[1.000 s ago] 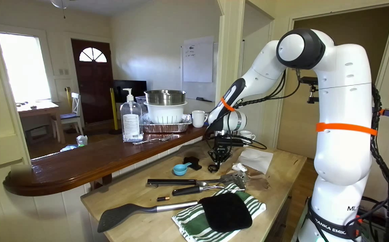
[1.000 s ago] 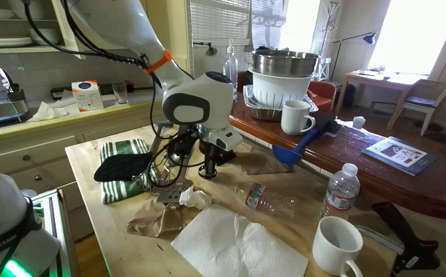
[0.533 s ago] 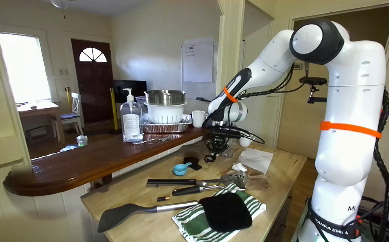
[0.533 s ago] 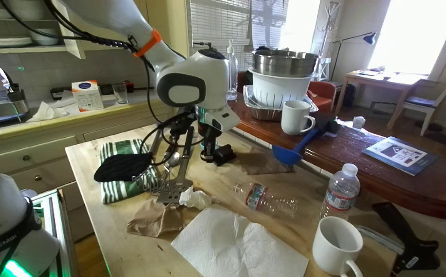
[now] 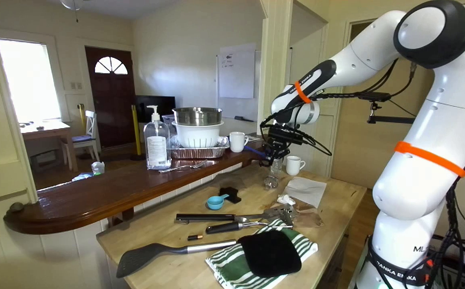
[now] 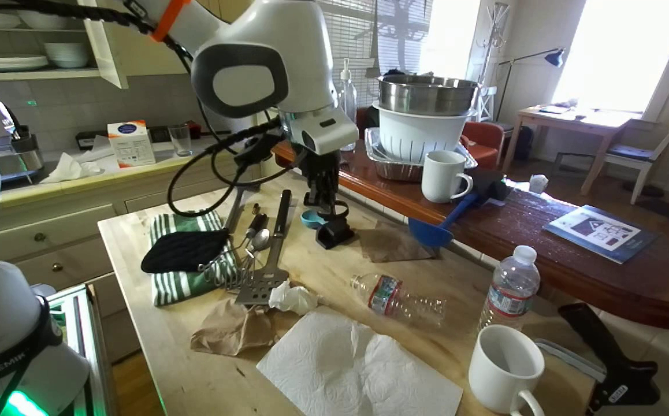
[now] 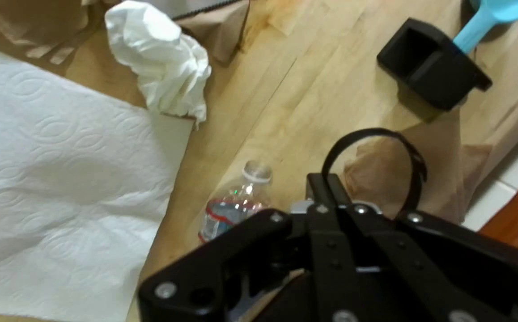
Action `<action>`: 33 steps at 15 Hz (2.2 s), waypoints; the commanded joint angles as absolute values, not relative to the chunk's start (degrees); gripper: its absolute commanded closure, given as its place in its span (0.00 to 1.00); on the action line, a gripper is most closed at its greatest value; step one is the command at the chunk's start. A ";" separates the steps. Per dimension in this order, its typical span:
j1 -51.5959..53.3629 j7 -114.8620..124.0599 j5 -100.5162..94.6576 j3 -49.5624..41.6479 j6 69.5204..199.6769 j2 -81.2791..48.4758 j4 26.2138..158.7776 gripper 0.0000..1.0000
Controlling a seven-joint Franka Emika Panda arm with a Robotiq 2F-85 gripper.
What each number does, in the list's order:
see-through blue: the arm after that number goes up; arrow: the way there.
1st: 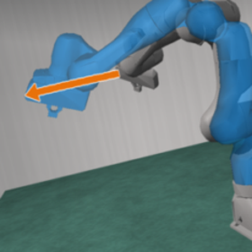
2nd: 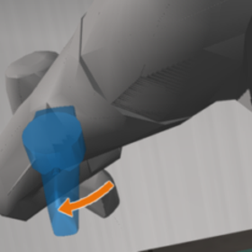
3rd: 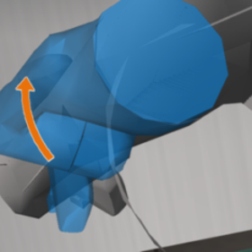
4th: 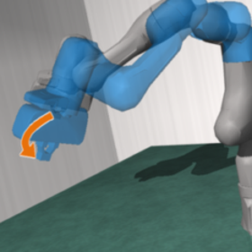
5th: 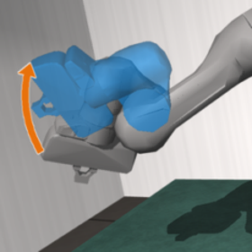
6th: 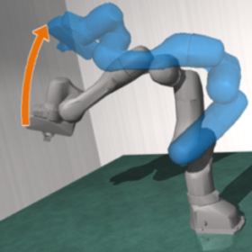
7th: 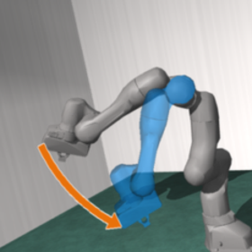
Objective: Put the black band in the blue object
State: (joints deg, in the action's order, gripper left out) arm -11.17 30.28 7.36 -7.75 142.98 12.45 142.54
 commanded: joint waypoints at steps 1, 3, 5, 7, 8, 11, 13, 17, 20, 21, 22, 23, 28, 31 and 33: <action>-15.82 31.82 0.75 -7.30 141.80 18.14 141.96 1.00; -15.13 30.36 4.25 -7.40 142.57 16.66 142.04 0.99; -15.12 30.23 4.29 -7.25 142.57 16.74 142.21 0.99; -14.89 30.27 4.24 -7.03 142.57 16.05 142.26 0.99; -14.85 30.28 4.24 -7.02 142.58 15.89 142.26 1.00; -16.40 30.24 2.70 -7.87 143.20 13.05 139.21 1.00; -17.61 30.31 1.14 -8.45 143.13 11.41 136.03 1.00; -17.99 29.01 1.97 -10.42 143.41 6.93 129.11 1.00; -17.45 28.01 2.89 -11.69 143.77 2.94 124.68 1.00; -17.37 27.99 2.77 -11.97 143.98 1.63 123.53 1.00; -17.23 27.71 3.21 -12.30 144.30 0.40 122.49 1.00; -17.05 27.15 3.79 -12.59 145.05 -0.88 121.54 1.00; -16.06 23.11 7.18 -12.82 148.63 -5.92 118.77 1.00; -15.64 20.34 9.78 -12.47 149.02 -7.73 117.87 1.00; -15.35 19.47 10.49 -12.51 148.82 -8.71 117.32 1.00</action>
